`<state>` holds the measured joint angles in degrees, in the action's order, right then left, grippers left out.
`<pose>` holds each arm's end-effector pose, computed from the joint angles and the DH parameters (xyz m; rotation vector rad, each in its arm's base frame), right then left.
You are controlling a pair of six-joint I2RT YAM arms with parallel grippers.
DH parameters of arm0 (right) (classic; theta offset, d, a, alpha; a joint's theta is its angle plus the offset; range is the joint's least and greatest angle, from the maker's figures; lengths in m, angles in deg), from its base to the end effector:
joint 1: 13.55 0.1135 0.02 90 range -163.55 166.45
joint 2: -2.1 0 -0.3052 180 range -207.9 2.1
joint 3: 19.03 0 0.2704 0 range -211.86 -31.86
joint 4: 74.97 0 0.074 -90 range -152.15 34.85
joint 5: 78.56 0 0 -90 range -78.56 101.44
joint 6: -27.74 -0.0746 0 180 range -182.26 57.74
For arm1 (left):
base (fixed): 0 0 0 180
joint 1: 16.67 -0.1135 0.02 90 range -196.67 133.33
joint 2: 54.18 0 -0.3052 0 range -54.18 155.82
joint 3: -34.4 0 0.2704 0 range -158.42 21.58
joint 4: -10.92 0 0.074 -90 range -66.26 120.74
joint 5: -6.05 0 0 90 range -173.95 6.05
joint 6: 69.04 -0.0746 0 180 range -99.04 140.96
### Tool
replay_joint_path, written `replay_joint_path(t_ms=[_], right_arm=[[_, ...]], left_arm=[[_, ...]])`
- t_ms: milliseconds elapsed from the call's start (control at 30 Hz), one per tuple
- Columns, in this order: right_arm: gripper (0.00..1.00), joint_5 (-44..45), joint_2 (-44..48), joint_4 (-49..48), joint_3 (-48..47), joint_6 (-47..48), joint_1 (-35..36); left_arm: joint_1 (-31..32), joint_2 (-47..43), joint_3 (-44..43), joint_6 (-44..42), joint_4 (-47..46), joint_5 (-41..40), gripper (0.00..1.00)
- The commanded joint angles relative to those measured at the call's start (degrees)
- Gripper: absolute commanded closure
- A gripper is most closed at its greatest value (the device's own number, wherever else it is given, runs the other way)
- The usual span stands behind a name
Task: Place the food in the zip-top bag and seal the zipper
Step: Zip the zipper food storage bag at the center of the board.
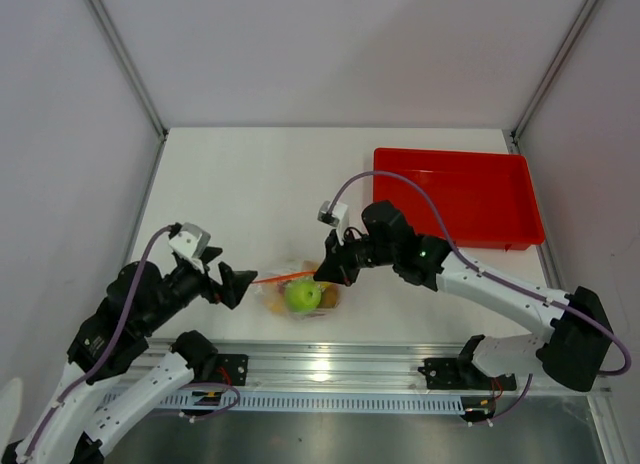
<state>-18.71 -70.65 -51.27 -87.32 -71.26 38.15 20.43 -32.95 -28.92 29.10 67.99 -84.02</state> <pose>0.1697 0.2753 0.3186 -1.1223 1.9042 1.1676 0.0636 -0.0480 0.3669 0.4662 1.8089 -0.5504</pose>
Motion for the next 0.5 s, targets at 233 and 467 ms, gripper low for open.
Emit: replay_joint_path(t_ms=[233, 467], right_arm=[[1.00, -2.46, -5.55, -2.26, -13.34, -1.29, 2.88], [1.00, -0.88, -19.69, -4.00, -20.56, -2.86, -2.39]], left_arm=[[-0.28, -7.96, -1.62, -0.67, -5.39, -5.99, 0.00], [-0.28, -8.32, -0.83, -0.06, -5.14, -3.70, 0.01]])
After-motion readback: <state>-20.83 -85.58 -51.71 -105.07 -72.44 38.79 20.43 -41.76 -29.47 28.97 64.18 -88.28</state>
